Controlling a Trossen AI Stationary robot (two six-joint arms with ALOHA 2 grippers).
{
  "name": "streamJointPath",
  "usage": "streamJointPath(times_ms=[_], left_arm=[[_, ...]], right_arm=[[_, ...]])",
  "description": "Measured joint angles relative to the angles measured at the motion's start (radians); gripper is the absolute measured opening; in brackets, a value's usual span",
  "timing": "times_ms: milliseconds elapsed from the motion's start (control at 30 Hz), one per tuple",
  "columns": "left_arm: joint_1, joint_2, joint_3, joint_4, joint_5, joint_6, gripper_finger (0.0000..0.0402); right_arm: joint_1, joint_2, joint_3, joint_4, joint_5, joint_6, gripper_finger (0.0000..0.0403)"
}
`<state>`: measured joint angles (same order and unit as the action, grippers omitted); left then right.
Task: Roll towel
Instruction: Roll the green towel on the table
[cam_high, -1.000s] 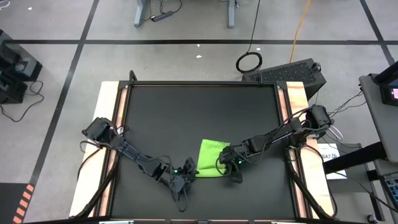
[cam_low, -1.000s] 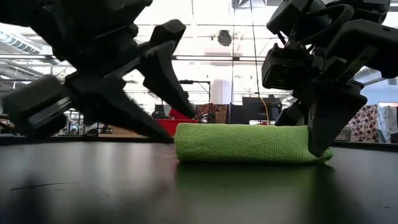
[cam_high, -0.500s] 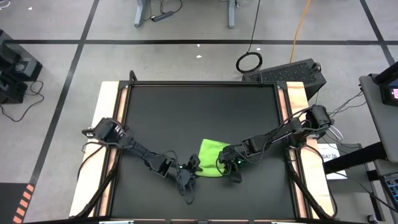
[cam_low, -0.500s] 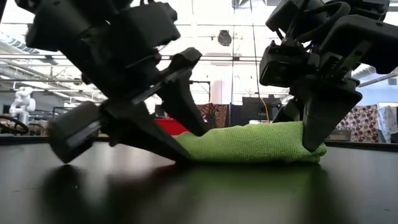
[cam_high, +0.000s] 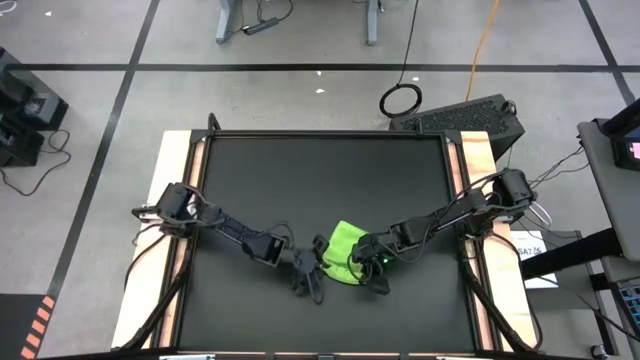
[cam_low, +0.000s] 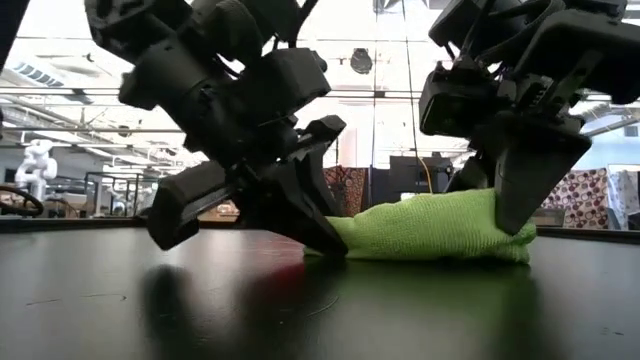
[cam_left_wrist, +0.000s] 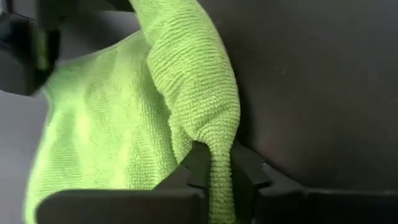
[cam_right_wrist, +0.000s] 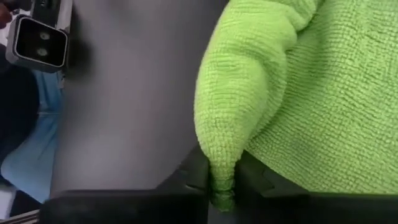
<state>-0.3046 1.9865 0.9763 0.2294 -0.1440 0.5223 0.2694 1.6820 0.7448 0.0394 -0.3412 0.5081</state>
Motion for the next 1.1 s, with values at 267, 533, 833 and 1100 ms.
streamJointPath(times_ms=[267, 533, 833, 1100], left_arm=[[0.107, 0.001, 0.011, -0.052, 0.392, -0.159, 0.0022], [0.171, 0.007, 0.035, -0.074, 0.648, -0.336, 0.0021], [0.182, 0.008, 0.073, -0.126, 0.692, -0.397, 0.0021], [0.184, 0.008, 0.074, -0.122, 0.721, -0.440, 0.0021]], right_arm=[[0.110, -0.169, 0.001, -0.187, 0.209, -0.075, 0.0171], [0.328, -0.232, 0.001, -0.186, 0.632, -0.250, 0.0252], [0.443, -0.084, 0.026, -0.042, 0.872, -0.338, 0.0253], [0.487, 0.147, 0.218, -0.131, 1.029, -0.371, 0.0253]])
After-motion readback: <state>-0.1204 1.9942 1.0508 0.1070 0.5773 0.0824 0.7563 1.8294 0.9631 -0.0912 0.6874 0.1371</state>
